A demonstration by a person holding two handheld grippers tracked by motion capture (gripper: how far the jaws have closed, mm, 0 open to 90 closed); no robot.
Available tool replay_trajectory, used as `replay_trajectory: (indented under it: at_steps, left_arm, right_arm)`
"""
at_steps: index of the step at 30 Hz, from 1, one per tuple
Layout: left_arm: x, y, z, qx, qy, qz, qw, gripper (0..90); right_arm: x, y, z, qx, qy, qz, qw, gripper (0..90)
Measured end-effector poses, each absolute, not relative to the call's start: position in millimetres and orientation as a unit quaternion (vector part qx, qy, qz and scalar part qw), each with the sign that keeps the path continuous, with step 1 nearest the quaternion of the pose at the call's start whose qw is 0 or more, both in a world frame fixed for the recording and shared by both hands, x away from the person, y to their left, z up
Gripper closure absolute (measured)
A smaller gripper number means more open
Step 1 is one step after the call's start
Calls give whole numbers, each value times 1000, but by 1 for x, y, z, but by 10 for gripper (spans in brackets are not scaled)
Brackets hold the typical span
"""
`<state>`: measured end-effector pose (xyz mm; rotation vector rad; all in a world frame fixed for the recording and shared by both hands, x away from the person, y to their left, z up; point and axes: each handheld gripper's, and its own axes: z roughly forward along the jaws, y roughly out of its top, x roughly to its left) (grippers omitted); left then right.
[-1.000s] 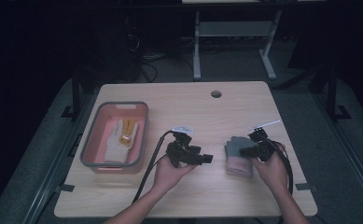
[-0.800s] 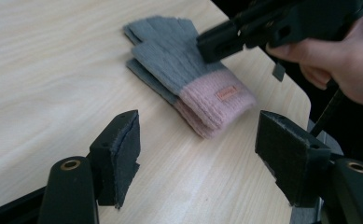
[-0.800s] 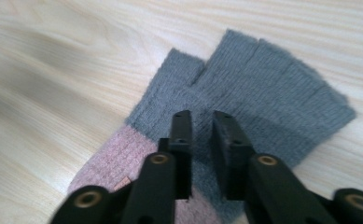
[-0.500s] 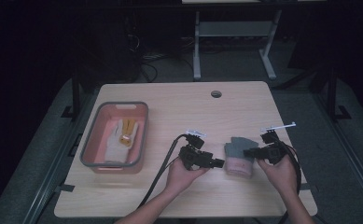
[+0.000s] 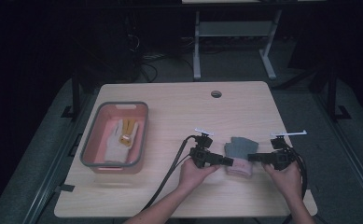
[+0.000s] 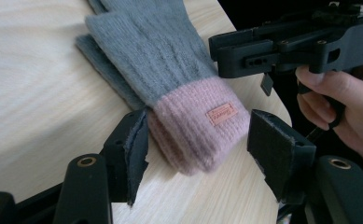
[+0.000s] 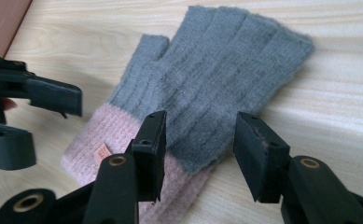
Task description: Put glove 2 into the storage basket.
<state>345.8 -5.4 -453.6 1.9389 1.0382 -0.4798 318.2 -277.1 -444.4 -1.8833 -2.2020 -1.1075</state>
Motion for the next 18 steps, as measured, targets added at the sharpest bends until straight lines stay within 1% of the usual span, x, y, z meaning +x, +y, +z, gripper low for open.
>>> replay_trajectory:
  at_steps: [2, 6, 9, 17, 18]
  left_arm:
    - [346, -10, -456, 779, 420, -189, 426, 388]
    - [348, -14, -460, 778, 427, -194, 418, 393]
    - [348, -16, -463, 781, 428, -194, 412, 413]
    - [349, -20, -471, 783, 436, -196, 398, 421]
    - [349, -22, -472, 778, 440, -199, 402, 440]
  right_arm:
    - [318, -278, -446, -610, -705, -361, 29, 540]
    - [318, -278, -450, -611, -704, -360, 33, 539]
    - [317, -279, -453, -615, -700, -361, 40, 537]
    - [317, -281, -460, -620, -690, -369, 57, 522]
    - [317, -281, -462, -622, -686, -372, 62, 517]
